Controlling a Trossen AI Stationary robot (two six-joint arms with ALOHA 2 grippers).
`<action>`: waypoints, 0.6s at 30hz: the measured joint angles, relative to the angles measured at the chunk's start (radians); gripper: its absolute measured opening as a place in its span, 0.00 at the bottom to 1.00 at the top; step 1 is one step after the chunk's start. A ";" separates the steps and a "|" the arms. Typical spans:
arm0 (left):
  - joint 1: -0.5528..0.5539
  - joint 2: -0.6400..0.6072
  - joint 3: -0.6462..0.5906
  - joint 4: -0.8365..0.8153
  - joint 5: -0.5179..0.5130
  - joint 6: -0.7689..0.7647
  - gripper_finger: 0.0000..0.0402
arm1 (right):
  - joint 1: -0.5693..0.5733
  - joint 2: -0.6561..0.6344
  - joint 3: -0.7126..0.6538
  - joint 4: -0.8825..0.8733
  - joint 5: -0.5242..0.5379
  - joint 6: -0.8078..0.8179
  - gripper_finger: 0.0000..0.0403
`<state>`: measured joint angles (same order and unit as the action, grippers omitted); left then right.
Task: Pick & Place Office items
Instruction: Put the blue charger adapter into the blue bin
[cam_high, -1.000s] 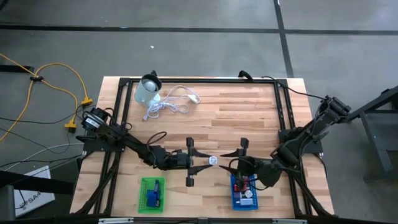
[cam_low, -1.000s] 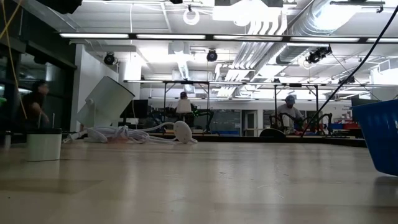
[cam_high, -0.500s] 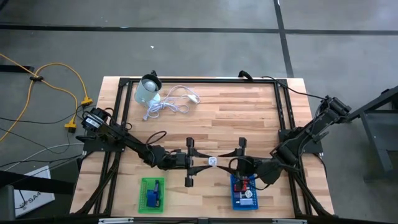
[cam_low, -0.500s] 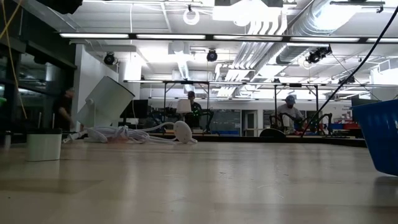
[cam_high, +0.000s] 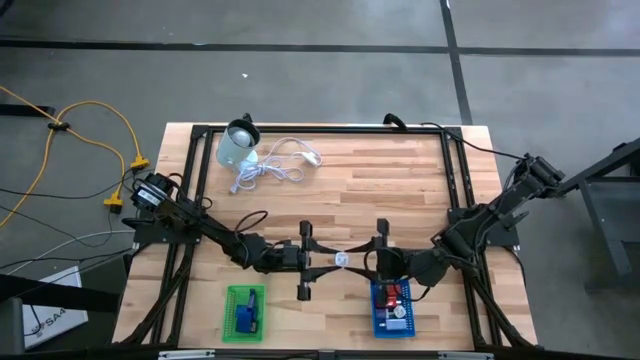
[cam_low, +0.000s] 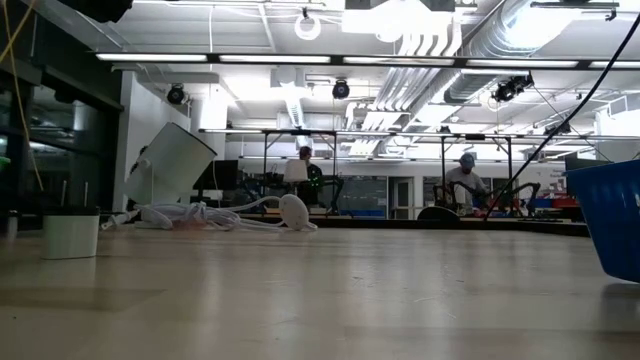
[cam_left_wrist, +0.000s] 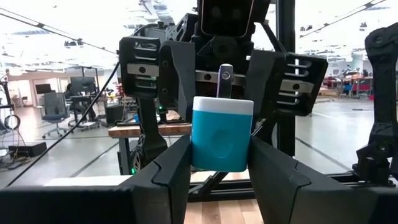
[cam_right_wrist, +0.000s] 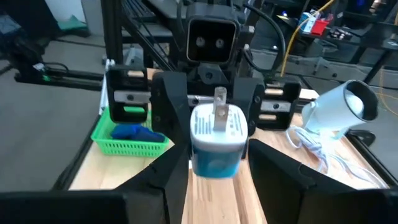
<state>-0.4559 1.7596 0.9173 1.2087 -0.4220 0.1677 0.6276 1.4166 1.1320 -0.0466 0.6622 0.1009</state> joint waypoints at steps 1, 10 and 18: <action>0.001 0.000 0.000 0.000 0.001 0.000 0.33 | -0.002 0.000 0.000 0.007 -0.011 -0.001 0.38; 0.006 0.000 -0.001 0.000 0.004 0.000 0.33 | -0.020 0.035 0.000 0.046 -0.016 -0.032 0.38; 0.005 0.001 -0.002 0.004 0.006 0.017 0.33 | -0.018 0.047 0.000 0.088 -0.015 -0.075 0.38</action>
<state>-0.4509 1.7603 0.9157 1.2127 -0.4164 0.1846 0.6094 1.4635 1.1320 0.0414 0.6468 0.0257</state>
